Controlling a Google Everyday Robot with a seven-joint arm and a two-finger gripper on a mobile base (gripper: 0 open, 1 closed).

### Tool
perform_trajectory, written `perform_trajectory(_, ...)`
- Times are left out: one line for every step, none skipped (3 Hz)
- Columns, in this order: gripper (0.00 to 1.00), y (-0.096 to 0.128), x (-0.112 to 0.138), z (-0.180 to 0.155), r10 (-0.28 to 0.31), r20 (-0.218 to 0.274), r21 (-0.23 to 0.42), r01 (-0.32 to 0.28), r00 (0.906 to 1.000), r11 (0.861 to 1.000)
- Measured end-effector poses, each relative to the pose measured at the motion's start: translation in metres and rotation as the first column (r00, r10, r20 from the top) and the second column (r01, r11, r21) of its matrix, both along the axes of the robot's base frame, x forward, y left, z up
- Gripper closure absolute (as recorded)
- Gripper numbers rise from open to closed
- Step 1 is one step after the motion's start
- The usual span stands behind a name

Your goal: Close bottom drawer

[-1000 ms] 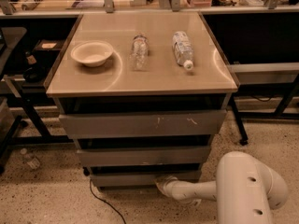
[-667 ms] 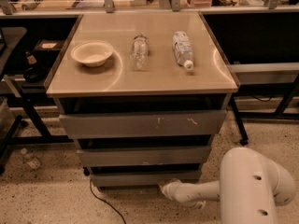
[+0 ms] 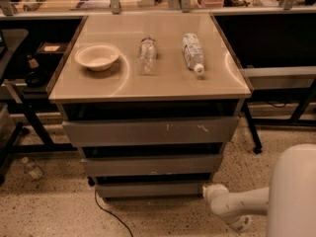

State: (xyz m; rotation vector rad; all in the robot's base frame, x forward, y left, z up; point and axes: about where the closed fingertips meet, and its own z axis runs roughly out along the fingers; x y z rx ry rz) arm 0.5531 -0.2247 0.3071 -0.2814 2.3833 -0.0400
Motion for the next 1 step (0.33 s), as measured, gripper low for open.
perform_trajectory(0.82,-0.012,-0.0189,0.0263,-0.041,-0.022,-0.015,0.041,0.9989,0.999)
